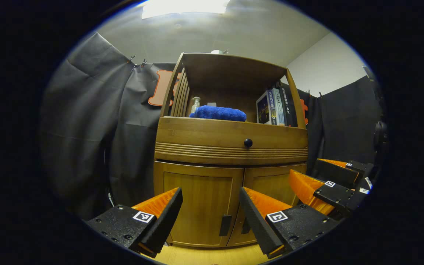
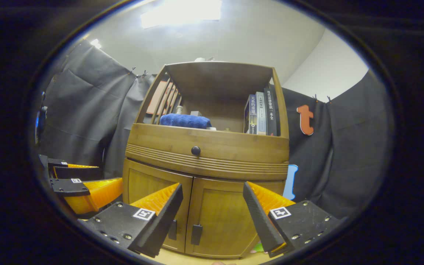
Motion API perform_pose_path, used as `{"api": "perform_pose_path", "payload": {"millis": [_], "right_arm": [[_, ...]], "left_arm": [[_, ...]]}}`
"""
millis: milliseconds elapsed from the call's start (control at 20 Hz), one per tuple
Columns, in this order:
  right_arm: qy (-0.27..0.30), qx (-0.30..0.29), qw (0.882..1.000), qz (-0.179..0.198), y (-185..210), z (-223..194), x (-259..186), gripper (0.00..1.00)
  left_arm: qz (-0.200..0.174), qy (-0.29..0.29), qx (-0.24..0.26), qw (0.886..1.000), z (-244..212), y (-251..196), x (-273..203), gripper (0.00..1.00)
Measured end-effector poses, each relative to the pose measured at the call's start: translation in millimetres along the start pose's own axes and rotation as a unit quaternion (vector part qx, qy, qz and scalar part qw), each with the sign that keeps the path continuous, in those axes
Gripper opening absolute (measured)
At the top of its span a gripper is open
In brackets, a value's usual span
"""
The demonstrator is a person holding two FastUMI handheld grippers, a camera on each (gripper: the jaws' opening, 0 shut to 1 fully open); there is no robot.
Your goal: Open the right door of the double-door shoe cabinet with the right hand, and open the left door with the left hand.
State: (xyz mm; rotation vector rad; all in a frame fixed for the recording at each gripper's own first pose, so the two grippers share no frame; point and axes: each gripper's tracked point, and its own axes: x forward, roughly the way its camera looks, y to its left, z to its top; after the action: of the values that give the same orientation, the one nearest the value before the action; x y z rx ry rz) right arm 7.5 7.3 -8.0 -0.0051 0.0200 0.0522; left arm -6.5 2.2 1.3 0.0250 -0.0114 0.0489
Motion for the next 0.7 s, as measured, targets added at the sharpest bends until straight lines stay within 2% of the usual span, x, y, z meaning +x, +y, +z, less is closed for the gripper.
{"api": "perform_pose_path", "payload": {"millis": [200,250,350,400,550,600,650,700], "right_arm": [[0.012,-0.003,1.0,0.007,5.1,-12.2,6.0,0.98],[0.019,-0.002,1.0,0.013,9.7,-17.8,8.4,0.98],[0.033,-0.005,0.999,0.025,18.5,-31.8,17.7,0.97],[0.041,-0.005,0.999,0.027,20.6,-38.8,22.2,0.98],[0.073,-0.001,0.997,0.036,33.4,-66.3,40.4,0.93],[0.084,0.0,0.996,0.039,38.1,-76.3,45.2,0.95],[0.094,-0.003,0.995,0.039,41.0,-85.8,50.9,0.95],[0.106,-0.006,0.994,0.037,43.2,-96.7,56.5,0.95]], "left_arm": [[0.015,-0.003,0.004,1.0,1.2,8.3,-5.7,0.95],[0.021,-0.004,0.006,1.0,2.2,13.0,-7.5,0.92],[0.039,-0.004,0.013,0.999,4.0,26.2,-12.5,0.92],[0.052,-0.003,0.018,0.998,3.7,34.0,-15.9,0.96],[0.1,0.002,0.035,0.994,5.4,69.1,-29.4,0.95],[0.117,0.004,0.04,0.992,5.8,81.0,-35.5,0.95],[0.134,0.006,0.043,0.99,6.6,92.0,-41.5,0.92],[0.151,0.009,0.046,0.987,5.9,102.5,-48.5,0.95]]}}
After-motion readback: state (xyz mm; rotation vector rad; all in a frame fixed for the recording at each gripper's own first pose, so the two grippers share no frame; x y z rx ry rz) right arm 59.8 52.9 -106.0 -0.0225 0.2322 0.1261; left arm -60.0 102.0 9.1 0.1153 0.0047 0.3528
